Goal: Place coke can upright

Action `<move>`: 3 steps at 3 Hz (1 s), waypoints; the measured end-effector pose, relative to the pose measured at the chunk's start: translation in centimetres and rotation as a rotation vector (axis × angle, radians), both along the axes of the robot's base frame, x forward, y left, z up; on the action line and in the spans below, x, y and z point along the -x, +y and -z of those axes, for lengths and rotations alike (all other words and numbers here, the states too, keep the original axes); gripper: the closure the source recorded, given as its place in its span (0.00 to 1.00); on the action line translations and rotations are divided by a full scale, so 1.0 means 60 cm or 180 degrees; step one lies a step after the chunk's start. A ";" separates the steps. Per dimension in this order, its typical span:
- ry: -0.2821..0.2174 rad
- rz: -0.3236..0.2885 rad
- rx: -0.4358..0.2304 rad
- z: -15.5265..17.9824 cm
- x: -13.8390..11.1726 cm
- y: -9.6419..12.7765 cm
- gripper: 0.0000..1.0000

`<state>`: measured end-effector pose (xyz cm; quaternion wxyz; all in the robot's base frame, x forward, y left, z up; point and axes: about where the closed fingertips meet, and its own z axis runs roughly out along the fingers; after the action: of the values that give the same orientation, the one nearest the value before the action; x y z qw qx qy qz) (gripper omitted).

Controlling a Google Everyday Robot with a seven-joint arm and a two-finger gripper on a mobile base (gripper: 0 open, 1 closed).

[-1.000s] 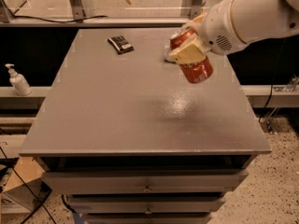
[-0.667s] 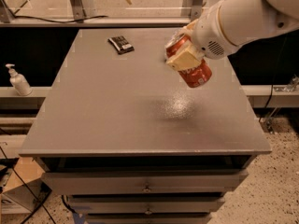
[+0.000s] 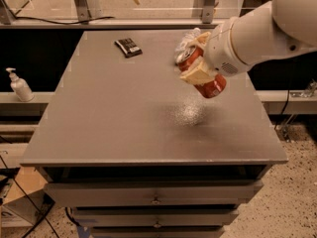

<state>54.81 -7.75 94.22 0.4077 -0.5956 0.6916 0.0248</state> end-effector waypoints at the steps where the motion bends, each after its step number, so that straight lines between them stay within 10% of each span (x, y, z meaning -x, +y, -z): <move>1: -0.0159 0.0018 -0.0229 -0.001 -0.002 -0.011 1.00; 3: -0.0323 0.0225 -0.0851 -0.007 -0.006 -0.043 1.00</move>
Offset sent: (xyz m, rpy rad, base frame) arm 0.0047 -0.0335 0.0043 0.2974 -0.1091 -0.0652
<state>55.17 -10.34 94.62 0.5184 -0.5118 0.6812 0.0722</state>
